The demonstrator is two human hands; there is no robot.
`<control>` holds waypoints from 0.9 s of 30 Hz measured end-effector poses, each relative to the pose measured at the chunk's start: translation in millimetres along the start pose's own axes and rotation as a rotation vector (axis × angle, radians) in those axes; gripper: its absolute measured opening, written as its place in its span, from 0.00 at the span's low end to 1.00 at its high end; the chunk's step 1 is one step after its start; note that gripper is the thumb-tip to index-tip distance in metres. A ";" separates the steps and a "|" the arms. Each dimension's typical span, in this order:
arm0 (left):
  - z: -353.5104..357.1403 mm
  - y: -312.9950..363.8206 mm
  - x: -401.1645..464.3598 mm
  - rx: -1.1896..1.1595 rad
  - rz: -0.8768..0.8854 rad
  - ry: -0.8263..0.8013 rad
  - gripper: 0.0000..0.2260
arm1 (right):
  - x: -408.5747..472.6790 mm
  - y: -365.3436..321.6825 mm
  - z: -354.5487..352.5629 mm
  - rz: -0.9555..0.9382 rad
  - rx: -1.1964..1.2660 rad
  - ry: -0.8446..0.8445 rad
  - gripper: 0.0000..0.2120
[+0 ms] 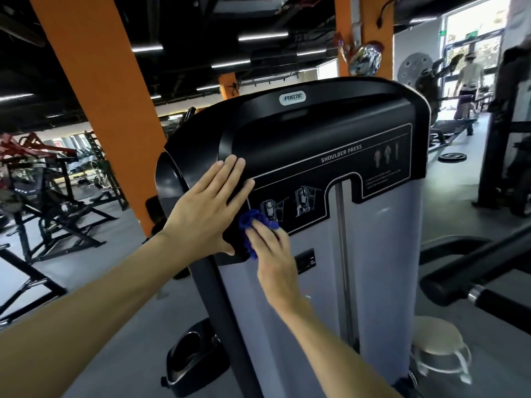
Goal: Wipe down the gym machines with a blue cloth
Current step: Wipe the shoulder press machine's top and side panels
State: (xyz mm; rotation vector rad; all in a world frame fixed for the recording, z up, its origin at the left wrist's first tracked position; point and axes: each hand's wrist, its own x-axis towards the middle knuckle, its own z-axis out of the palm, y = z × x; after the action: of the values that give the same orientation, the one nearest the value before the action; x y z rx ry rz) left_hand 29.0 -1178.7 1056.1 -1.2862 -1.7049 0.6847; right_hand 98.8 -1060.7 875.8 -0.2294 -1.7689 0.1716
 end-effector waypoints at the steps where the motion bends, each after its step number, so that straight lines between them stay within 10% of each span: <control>1: 1.0 -4.5 -0.1 0.018 0.021 -0.005 0.64 | 9.7 15.3 -5.2 -0.001 -0.019 -0.001 0.29; 9: 4.1 -13.9 -0.8 0.113 0.082 -0.003 0.66 | 102.1 43.5 -33.0 0.607 0.012 0.260 0.20; 15: -0.4 -26.8 -1.7 0.170 0.130 -0.044 0.66 | 22.3 -70.3 0.2 0.410 0.191 0.069 0.18; 27: -3.2 -35.8 -4.2 0.172 0.118 -0.042 0.66 | 38.5 -46.5 -1.9 0.307 0.157 0.069 0.16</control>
State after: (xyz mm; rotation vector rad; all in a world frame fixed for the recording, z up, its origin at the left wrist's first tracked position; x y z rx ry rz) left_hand 15.4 -1194.2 1085.9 -1.2658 -1.5749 0.9131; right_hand 90.2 -1096.2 923.9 -0.3881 -1.6348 0.5150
